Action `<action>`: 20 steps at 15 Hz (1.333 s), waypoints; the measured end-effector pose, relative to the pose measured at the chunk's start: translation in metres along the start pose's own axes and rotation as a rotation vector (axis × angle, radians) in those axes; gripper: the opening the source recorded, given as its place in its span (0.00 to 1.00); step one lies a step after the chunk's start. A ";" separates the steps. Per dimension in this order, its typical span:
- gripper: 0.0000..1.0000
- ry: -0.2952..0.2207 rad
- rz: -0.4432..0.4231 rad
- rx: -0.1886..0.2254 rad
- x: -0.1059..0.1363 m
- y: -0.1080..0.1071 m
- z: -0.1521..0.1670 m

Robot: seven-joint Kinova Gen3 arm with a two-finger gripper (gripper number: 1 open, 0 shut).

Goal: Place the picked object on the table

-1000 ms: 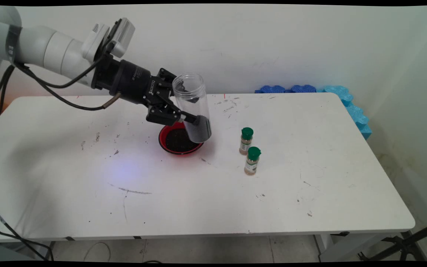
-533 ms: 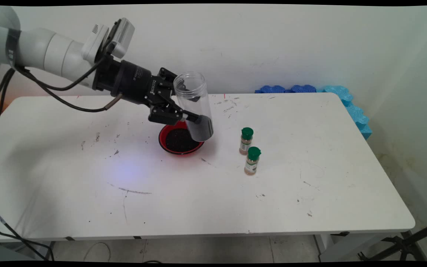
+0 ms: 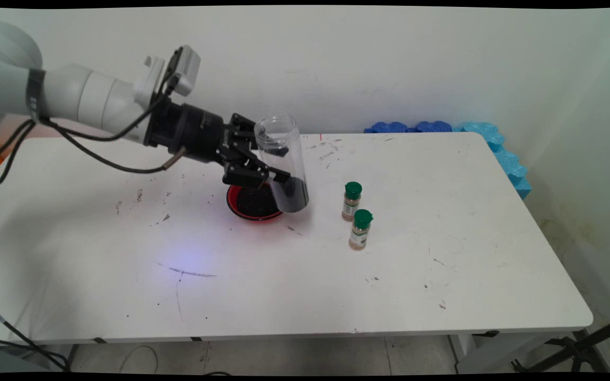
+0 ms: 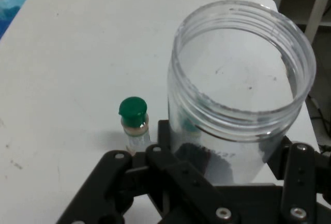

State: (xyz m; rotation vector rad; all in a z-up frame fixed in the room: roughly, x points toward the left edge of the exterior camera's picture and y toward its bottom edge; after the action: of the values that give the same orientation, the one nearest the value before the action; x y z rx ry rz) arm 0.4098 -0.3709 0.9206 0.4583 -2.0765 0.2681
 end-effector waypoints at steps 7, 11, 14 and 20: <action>0.00 -0.020 -0.065 0.007 -0.040 0.013 0.021; 0.00 -0.034 -0.094 0.005 -0.062 0.020 0.033; 0.00 -0.043 -0.107 0.002 -0.077 0.024 0.041; 0.00 -0.056 -0.121 -0.003 -0.096 0.030 0.054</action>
State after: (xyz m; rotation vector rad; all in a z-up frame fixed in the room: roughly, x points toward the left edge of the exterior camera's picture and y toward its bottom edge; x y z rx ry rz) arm 0.4010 -0.3427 0.8104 0.5936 -2.0939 0.1825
